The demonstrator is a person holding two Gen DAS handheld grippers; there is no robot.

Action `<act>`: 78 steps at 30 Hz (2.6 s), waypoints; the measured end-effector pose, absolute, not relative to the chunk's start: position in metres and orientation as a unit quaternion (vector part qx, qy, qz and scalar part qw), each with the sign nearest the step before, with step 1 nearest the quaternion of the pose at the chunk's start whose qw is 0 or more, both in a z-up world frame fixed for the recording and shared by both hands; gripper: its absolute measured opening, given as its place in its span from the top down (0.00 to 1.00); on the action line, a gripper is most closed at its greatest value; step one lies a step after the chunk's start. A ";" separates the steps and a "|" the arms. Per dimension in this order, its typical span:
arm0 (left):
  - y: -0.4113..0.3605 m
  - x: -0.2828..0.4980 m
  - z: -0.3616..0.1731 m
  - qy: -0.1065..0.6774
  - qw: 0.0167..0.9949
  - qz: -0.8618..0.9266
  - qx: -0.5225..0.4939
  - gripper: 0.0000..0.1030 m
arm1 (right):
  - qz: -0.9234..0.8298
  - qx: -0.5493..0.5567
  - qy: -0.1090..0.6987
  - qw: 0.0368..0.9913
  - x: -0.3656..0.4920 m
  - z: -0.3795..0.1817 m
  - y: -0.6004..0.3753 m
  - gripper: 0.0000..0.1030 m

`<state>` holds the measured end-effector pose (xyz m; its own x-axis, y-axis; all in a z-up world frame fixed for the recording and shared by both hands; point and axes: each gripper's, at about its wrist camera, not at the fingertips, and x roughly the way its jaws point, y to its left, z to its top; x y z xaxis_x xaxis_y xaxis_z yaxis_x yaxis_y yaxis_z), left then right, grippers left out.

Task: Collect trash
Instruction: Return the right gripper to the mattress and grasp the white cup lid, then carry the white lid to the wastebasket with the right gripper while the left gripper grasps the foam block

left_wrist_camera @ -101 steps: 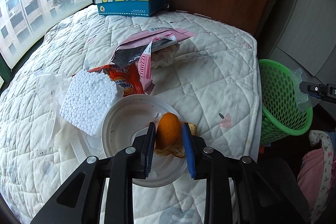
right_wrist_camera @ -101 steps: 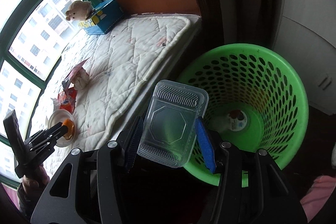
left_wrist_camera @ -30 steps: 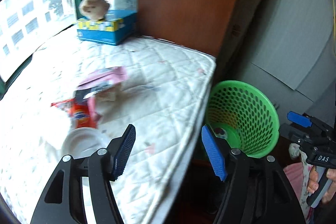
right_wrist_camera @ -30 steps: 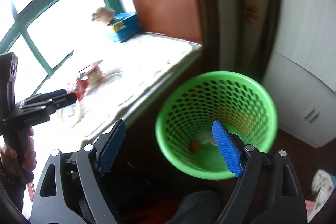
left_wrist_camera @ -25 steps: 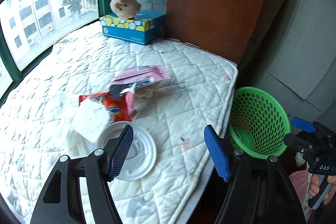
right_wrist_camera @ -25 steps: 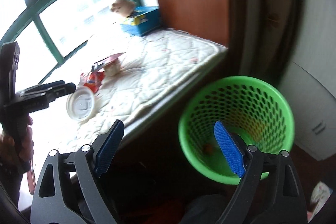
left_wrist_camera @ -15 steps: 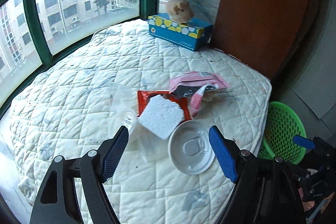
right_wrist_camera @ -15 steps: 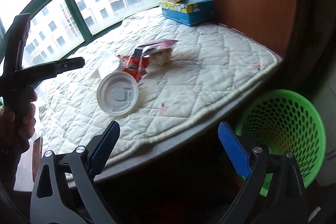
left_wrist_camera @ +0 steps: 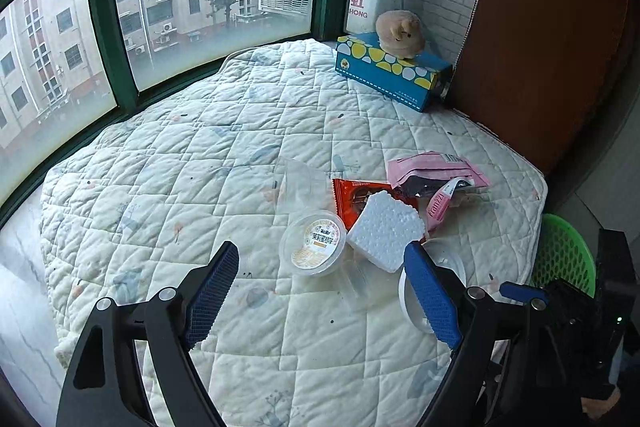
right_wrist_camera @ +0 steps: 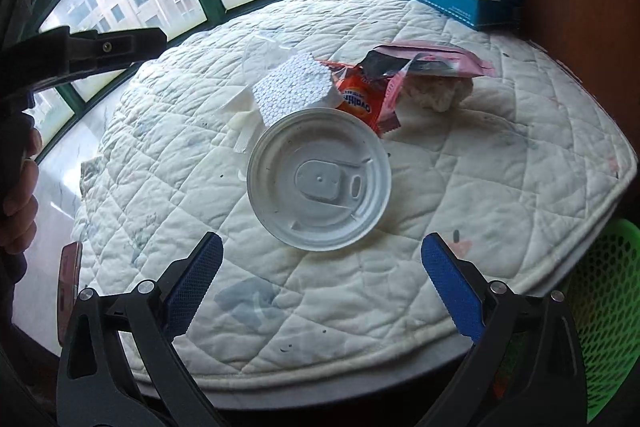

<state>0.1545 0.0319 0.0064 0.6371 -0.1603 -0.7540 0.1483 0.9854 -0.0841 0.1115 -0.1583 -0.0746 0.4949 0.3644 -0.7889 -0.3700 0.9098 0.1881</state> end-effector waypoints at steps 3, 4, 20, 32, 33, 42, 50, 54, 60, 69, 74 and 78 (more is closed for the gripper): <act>0.038 0.158 0.005 0.420 0.903 -0.085 -0.014 0.20 | 0.216 -0.015 0.464 0.859 0.121 -0.084 -0.150 0.04; 0.040 0.158 0.004 0.420 0.903 -0.083 -0.014 0.20 | 0.218 -0.016 0.467 0.857 0.123 -0.086 -0.148 0.04; 0.046 0.170 -0.011 0.434 0.897 -0.081 -0.012 0.19 | 0.204 -0.058 0.468 0.858 0.147 -0.101 -0.127 0.04; 0.018 0.175 -0.022 0.439 0.890 -0.121 0.034 0.16 | 0.195 -0.027 0.450 0.871 0.136 -0.084 -0.158 0.11; 0.013 0.176 -0.023 0.439 0.888 -0.127 0.043 0.16 | 0.193 -0.023 0.449 0.872 0.134 -0.081 -0.164 0.11; -0.038 0.193 -0.043 0.453 0.861 -0.192 0.127 0.09 | 0.166 0.012 0.442 0.881 0.114 -0.060 -0.211 0.11; -0.052 0.218 -0.063 0.468 0.848 -0.201 0.148 0.09 | 0.131 0.024 0.443 0.887 0.101 -0.057 -0.243 0.11; -0.052 0.227 -0.068 0.470 0.847 -0.206 0.139 0.09 | 0.119 0.039 0.443 0.888 0.098 -0.057 -0.256 0.11; -0.057 0.229 -0.072 0.467 0.845 -0.218 0.144 0.27 | 0.105 0.045 0.444 0.889 0.094 -0.058 -0.269 0.11; -0.056 0.223 -0.065 0.455 0.853 -0.222 0.128 0.38 | 0.079 0.063 0.438 0.893 0.087 -0.056 -0.293 0.11; -0.064 0.210 -0.042 0.436 0.861 -0.234 0.116 0.38 | 0.053 0.074 0.435 0.896 0.079 -0.056 -0.318 0.11; -0.082 0.198 -0.028 0.423 0.862 -0.252 0.118 0.38 | 0.030 0.079 0.433 0.897 0.071 -0.056 -0.342 0.11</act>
